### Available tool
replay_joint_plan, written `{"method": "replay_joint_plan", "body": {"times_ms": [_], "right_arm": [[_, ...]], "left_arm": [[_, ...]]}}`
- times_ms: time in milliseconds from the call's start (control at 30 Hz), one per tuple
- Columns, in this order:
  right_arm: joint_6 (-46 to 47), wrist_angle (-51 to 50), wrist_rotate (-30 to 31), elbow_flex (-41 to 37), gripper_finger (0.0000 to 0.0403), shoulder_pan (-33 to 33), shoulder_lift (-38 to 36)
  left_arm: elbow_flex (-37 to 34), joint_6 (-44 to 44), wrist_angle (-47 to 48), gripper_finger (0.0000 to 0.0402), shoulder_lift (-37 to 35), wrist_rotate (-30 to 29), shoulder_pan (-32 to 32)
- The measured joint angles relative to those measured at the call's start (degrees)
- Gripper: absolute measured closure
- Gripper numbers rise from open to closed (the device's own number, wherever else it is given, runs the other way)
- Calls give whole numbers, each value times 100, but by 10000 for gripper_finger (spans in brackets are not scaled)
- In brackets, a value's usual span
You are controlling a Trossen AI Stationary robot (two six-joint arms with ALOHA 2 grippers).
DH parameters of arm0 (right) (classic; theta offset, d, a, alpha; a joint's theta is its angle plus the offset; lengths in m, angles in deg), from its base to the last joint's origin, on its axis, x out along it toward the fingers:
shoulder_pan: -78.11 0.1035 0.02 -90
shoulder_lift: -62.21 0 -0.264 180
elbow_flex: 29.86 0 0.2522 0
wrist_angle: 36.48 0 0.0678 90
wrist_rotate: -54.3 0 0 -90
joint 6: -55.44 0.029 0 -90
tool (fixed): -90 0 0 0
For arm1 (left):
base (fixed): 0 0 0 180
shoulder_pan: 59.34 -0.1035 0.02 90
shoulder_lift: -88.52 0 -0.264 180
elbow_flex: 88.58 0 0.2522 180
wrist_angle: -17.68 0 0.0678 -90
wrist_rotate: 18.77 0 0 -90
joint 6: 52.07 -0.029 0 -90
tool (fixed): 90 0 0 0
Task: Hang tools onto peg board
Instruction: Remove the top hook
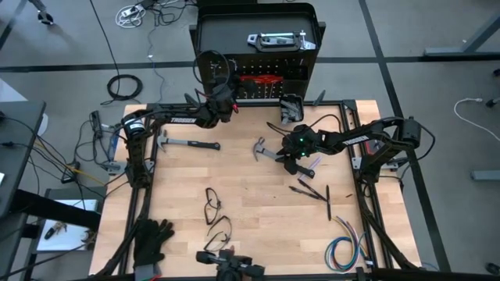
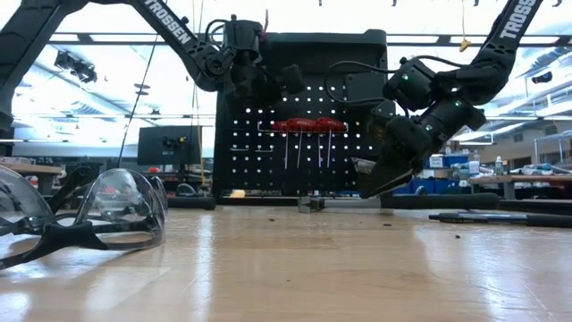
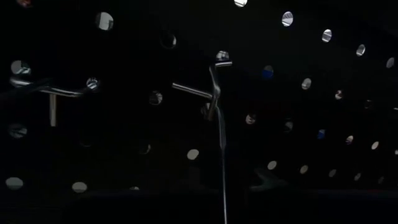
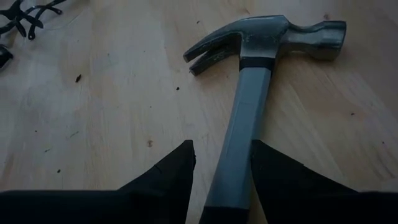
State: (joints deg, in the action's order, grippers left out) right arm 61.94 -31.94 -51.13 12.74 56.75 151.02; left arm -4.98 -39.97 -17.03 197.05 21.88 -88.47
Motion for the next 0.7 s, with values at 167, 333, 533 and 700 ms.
{"method": "replay_joint_plan", "body": {"times_ms": [167,333,533,700], "right_arm": [[0,-1,1,0,238,0,0],[-2,-2,1,0,238,-1,0],[-1,0,3,0,238,0,0],[0,2,3,0,238,0,0]], "left_arm": [[0,-136,-19,401,0,-101,71],[0,-536,-91,401,2,-387,228],[3,-583,-109,401,2,-469,334],[4,-79,-138,401,37,-190,273]]}}
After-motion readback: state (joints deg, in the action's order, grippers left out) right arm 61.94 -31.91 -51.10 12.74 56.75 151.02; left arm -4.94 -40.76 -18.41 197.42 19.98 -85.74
